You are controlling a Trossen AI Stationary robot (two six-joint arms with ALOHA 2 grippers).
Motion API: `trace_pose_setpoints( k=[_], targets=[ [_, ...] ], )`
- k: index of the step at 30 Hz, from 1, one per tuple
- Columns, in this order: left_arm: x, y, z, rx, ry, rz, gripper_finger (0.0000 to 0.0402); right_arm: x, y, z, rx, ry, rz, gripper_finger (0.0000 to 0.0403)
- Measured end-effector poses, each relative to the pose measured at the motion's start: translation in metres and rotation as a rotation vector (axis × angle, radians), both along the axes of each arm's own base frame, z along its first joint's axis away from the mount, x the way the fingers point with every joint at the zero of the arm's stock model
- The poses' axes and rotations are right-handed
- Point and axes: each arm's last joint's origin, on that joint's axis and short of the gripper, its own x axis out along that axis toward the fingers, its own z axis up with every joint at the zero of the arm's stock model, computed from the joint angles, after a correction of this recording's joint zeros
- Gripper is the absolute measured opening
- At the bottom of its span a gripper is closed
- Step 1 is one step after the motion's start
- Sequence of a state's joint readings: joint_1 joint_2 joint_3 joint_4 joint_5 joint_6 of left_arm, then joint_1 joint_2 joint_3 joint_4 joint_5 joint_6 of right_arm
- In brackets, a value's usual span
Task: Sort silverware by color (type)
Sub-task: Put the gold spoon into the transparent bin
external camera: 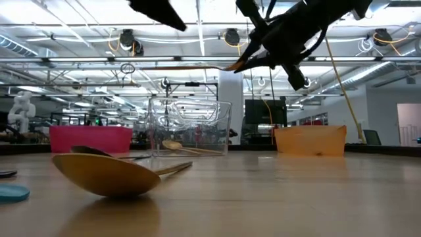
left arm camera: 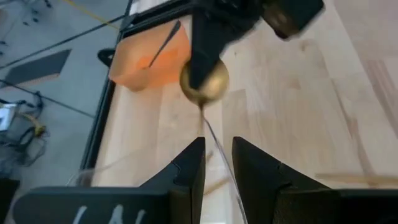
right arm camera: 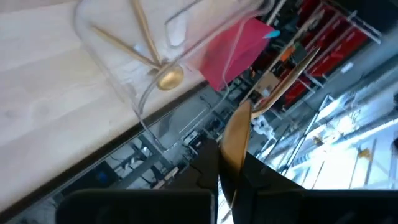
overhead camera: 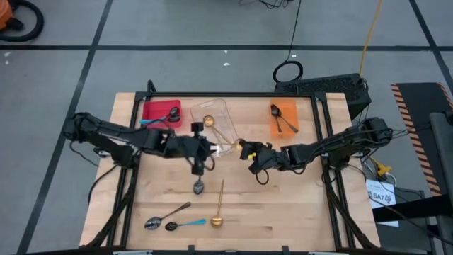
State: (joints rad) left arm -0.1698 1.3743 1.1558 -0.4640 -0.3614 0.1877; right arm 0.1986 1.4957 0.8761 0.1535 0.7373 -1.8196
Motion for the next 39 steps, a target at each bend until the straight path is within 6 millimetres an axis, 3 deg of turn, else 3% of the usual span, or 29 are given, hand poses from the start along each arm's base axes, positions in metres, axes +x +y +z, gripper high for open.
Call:
trace_pose_setpoints(
  k=[7,24,31,34,39],
  targets=[
    [0.013,0.022,-0.014,-0.049,0.049,0.023,0.0089,-0.001,-0.002,0.000,-0.061,0.016,-0.055,0.0004],
    [0.022,0.025,-0.029,-0.100,0.091,0.063,0.0089,-0.001,-0.002,0.000,-0.103,0.052,-0.027,0.0004],
    [0.022,0.025,-0.029,-0.038,0.112,0.022,0.0088,-0.001,-0.002,0.000,-0.237,0.149,0.034,0.0004],
    [0.019,0.025,-0.018,-0.025,0.166,0.027,0.0088,-0.001,-0.002,0.002,-0.337,0.206,0.054,0.0004],
    [0.012,0.026,0.022,-0.061,0.208,0.068,0.0088,0.001,-0.001,0.011,-0.393,0.164,0.052,0.0004]
  ],
)
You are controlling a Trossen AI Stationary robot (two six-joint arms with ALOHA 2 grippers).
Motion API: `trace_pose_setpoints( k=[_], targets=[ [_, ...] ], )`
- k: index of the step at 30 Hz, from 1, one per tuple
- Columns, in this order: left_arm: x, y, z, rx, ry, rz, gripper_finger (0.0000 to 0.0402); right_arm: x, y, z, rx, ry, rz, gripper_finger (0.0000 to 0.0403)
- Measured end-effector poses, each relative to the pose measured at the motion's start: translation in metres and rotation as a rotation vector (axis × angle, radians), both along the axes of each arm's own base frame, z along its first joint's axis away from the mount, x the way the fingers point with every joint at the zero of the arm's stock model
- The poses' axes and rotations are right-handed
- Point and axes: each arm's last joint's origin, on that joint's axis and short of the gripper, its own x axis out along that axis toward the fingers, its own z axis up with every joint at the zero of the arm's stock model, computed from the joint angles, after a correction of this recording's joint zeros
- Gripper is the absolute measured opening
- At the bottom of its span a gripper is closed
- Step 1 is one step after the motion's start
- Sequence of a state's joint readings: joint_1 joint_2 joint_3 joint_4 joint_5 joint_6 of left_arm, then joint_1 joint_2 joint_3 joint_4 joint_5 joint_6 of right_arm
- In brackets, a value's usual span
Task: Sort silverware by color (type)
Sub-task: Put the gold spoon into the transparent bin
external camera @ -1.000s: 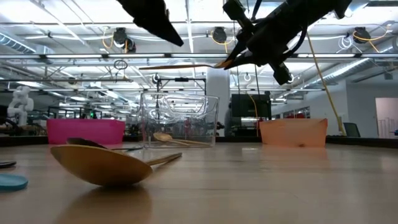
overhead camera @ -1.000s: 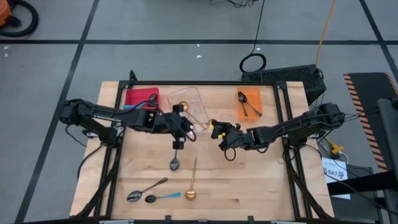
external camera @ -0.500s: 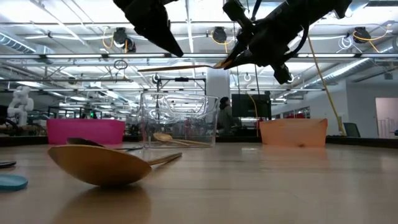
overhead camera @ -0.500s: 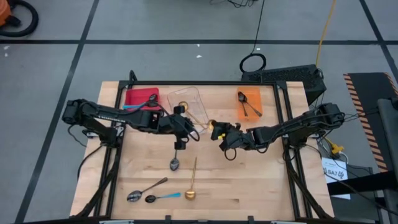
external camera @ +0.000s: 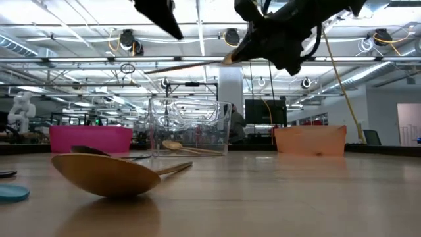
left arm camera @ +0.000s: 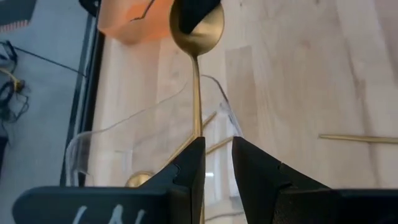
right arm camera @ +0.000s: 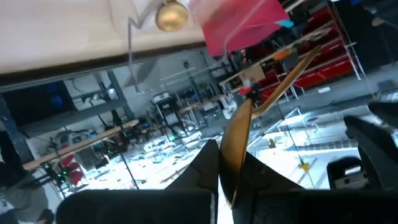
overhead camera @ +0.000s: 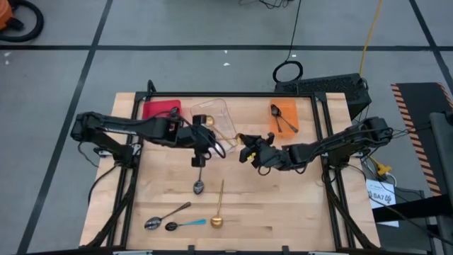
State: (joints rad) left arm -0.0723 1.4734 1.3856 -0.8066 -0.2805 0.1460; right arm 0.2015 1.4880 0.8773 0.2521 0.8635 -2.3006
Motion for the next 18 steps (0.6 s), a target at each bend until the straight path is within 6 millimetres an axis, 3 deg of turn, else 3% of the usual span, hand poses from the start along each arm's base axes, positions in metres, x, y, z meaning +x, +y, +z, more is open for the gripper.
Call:
trace_pose_setpoints(
  k=[4,9,12,18],
  targets=[
    [-0.004,-0.001,0.020,-0.044,-0.016,-0.026,0.0088,-0.004,0.008,0.004,-0.017,0.015,0.034,0.0004],
    [-0.004,0.001,0.022,-0.215,-0.016,-0.095,0.0089,-0.009,0.019,0.004,-0.011,0.025,0.066,0.0004],
    [0.003,0.002,0.018,-0.286,-0.025,-0.083,0.0103,-0.010,0.023,0.003,-0.004,0.028,0.077,0.0004],
    [0.022,-0.004,-0.007,-0.311,0.054,-0.074,0.0179,-0.012,0.027,0.002,-0.020,0.044,0.070,0.0004]
  ],
)
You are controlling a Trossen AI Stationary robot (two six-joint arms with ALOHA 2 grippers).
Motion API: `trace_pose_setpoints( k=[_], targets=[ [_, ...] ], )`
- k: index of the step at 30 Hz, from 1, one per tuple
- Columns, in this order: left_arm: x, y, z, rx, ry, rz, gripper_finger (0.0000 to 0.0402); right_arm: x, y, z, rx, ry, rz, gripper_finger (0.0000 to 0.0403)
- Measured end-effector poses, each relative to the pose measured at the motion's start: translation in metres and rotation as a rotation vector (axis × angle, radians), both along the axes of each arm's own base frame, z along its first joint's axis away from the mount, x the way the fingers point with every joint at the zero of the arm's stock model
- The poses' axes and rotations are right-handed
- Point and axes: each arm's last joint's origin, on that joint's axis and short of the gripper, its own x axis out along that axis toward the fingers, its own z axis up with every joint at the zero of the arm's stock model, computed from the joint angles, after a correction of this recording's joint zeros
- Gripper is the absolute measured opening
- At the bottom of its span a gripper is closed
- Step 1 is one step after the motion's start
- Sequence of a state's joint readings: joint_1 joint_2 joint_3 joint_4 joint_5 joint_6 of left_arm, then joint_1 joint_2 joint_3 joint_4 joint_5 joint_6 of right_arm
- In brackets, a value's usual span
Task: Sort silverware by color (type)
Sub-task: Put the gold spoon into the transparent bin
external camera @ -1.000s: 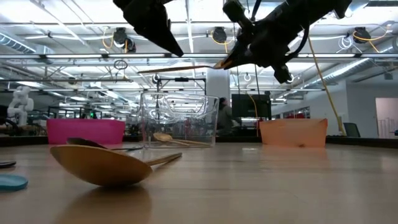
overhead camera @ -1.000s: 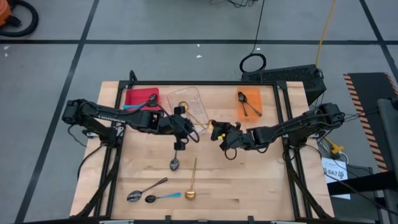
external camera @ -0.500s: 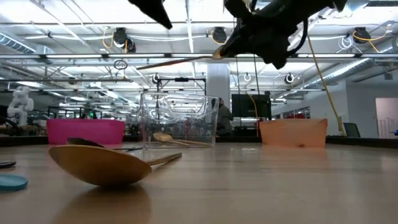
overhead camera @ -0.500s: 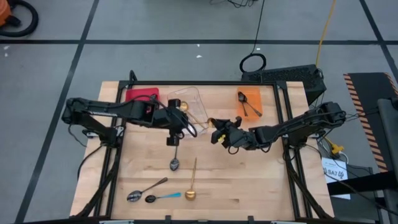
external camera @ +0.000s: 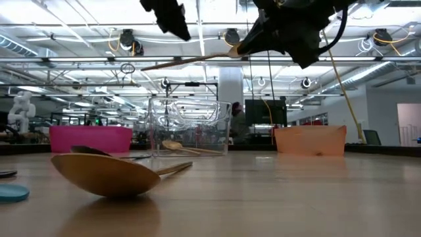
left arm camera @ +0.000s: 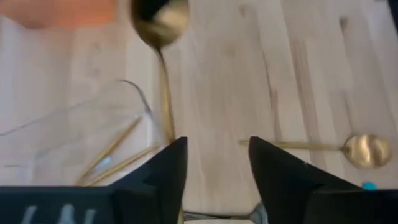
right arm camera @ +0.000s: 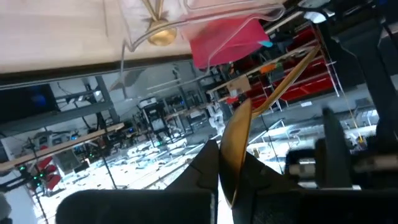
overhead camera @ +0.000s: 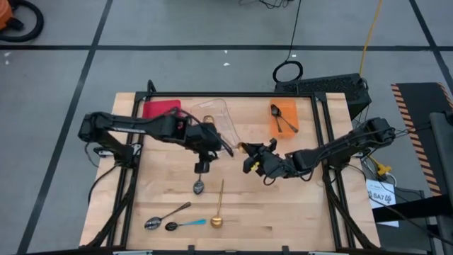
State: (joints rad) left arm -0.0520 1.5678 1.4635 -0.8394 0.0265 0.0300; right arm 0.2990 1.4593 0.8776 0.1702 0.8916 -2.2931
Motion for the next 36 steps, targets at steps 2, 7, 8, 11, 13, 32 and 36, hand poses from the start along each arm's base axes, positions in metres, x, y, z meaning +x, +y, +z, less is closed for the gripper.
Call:
trace_pose_setpoints(
  k=[2,7,8,11,13,32,36],
  targets=[
    [0.006,-0.002,-0.009,0.003,0.027,-0.009,0.0198,0.000,0.002,0.000,0.001,0.000,0.005,0.0004],
    [0.015,0.001,-0.023,0.005,0.080,0.001,0.0213,-0.002,0.009,0.000,-0.001,0.004,0.029,0.0004],
    [0.016,0.002,-0.025,0.004,0.087,0.008,0.0213,-0.003,0.010,0.000,0.000,0.003,0.032,0.0004],
    [0.019,0.002,-0.031,0.001,0.106,0.015,0.0214,-0.003,0.012,0.000,0.001,0.000,0.041,0.0004],
    [0.019,0.002,-0.032,0.002,0.118,0.015,0.0214,-0.003,0.013,0.000,0.000,0.001,0.043,0.0004],
    [0.017,-0.003,-0.033,-0.008,0.131,0.054,0.0026,-0.004,0.015,0.000,0.003,-0.001,0.044,0.0013],
    [0.021,-0.007,-0.031,0.023,0.082,0.036,0.0026,-0.003,0.015,0.001,0.059,-0.051,0.031,0.0053]
  ],
)
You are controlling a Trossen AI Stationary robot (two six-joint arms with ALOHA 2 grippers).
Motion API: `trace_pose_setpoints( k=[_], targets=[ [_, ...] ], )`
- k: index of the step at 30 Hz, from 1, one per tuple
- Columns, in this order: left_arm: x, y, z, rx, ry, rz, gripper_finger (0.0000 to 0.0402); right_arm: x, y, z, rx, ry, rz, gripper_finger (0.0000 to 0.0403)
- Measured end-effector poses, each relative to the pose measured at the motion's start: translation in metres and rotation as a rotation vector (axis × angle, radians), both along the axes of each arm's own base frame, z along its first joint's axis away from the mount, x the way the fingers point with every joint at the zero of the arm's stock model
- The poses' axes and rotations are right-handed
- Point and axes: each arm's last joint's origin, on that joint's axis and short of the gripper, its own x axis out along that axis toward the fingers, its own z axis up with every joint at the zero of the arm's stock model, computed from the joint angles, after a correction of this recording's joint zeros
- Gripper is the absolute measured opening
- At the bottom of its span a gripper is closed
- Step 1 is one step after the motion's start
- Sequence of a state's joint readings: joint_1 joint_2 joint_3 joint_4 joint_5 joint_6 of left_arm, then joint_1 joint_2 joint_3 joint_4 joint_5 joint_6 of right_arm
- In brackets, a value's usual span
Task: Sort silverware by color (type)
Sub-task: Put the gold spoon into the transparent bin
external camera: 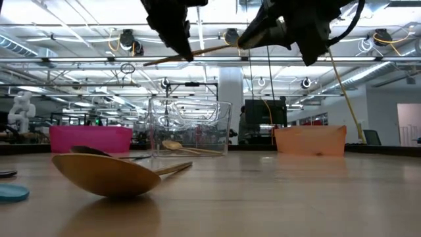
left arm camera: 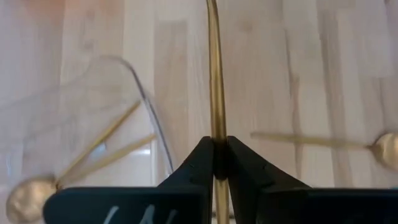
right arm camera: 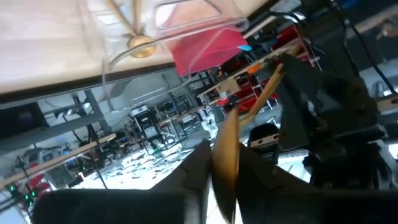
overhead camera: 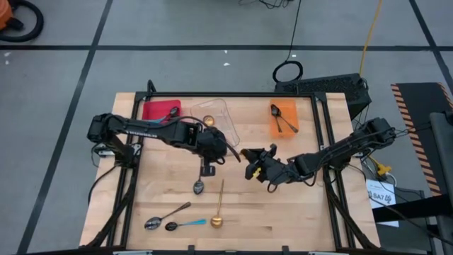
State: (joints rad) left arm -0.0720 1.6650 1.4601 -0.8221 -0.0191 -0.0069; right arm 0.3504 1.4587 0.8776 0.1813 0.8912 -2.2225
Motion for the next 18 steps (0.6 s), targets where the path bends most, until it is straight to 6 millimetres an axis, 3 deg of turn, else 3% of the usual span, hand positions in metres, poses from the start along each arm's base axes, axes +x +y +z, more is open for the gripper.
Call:
trace_pose_setpoints(
  k=[6,11,18],
  targets=[
    [0.003,-0.006,0.003,-0.003,-0.045,-0.032,0.0026,0.003,0.000,0.007,0.040,-0.098,-0.022,0.0103],
    [0.003,-0.007,0.006,0.038,-0.068,-0.019,0.0026,0.004,-0.001,0.029,0.092,-0.320,-0.111,0.0126],
    [-0.002,-0.002,0.023,0.148,-0.167,0.111,0.0026,-0.009,-0.009,0.061,0.203,-0.586,-0.283,0.0133]
  ],
)
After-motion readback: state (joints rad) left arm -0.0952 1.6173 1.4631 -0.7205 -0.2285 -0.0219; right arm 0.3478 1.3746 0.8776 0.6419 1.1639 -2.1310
